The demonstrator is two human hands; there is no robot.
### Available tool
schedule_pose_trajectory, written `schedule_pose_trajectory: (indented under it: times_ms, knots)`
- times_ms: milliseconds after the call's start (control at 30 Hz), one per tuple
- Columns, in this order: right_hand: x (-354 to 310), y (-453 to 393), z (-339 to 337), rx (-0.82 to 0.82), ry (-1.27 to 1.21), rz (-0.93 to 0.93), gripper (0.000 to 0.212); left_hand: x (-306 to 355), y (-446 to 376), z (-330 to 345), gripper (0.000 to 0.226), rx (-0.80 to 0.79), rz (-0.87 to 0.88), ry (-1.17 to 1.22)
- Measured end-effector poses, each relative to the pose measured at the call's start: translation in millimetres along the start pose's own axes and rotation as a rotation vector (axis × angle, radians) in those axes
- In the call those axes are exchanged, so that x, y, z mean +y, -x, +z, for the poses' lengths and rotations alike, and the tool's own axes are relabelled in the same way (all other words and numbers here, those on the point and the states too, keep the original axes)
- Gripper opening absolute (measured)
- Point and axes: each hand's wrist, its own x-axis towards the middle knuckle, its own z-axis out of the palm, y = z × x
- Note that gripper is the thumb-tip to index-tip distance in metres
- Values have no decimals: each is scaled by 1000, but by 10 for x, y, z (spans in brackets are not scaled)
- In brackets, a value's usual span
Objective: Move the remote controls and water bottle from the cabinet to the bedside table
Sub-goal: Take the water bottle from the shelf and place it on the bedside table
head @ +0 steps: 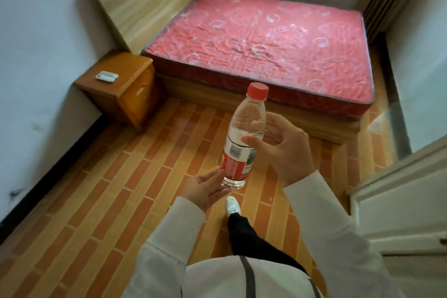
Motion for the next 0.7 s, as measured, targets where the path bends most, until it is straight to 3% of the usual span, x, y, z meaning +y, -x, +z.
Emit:
schedule_pose_trajectory:
  times_ms: [333,700]
  knots:
    - [-110,-2123,625,-245,-69,-105,51,1333,-1105,38,40,192,170,145]
    - [-177,-3632,1530,-494,-119,-126,51,2285,-2052,-338,50,381,231,373]
